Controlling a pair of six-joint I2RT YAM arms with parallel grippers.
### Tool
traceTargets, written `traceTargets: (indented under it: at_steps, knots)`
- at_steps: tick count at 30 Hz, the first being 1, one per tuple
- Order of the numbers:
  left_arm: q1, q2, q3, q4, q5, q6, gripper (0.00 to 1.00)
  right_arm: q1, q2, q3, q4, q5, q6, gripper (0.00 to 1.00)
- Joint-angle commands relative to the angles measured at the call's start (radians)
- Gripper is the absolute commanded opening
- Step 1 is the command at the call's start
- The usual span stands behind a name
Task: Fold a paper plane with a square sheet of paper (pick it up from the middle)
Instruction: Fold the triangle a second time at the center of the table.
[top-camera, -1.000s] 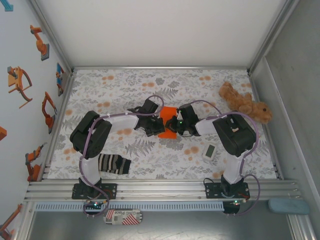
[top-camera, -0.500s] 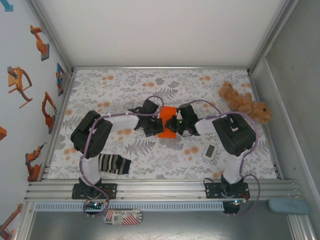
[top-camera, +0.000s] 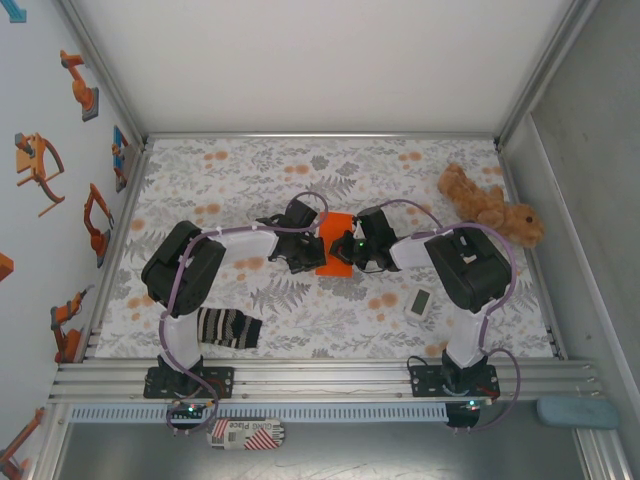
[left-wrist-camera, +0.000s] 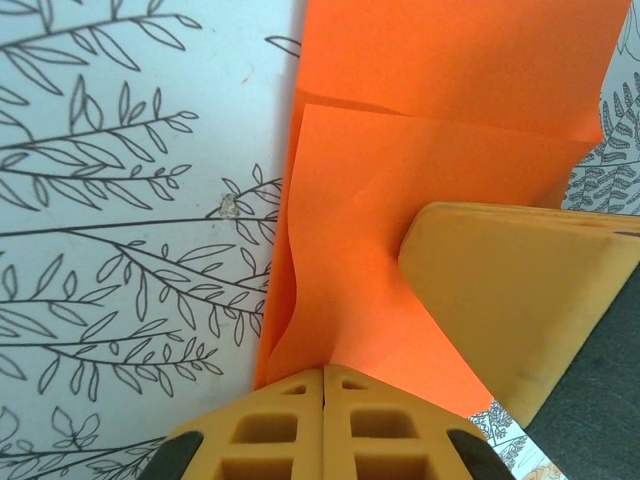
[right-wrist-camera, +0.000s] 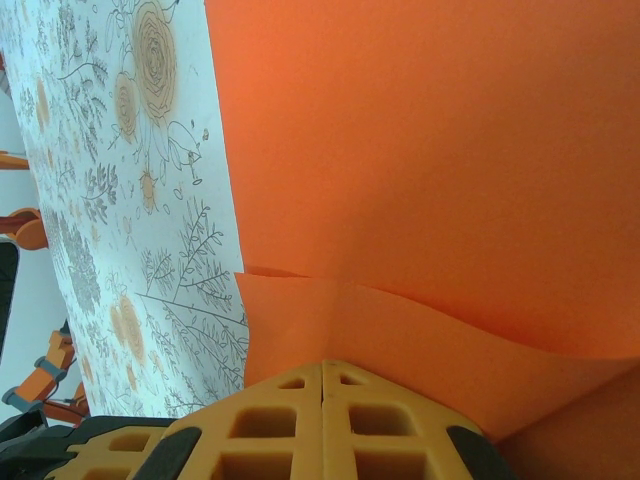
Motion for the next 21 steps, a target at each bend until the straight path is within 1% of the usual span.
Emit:
traceTargets:
  at_steps: [1, 8, 16, 21]
  knots:
    - [-0.003, 0.014, 0.007, -0.067, -0.032, 0.026, 0.00, 0.000, 0.079, -0.037, -0.159, 0.076, -0.002, 0.00]
    - [-0.004, 0.027, -0.001, -0.098, -0.033, 0.023, 0.00, -0.001, 0.054, -0.014, -0.189, 0.076, -0.033, 0.00]
    - [-0.003, 0.039, -0.011, -0.117, -0.030, 0.003, 0.00, -0.013, -0.051, 0.107, -0.371, 0.118, -0.225, 0.00]
    - [-0.003, 0.044, -0.007, -0.121, -0.024, 0.004, 0.00, -0.045, -0.065, 0.124, -0.407, 0.127, -0.262, 0.00]
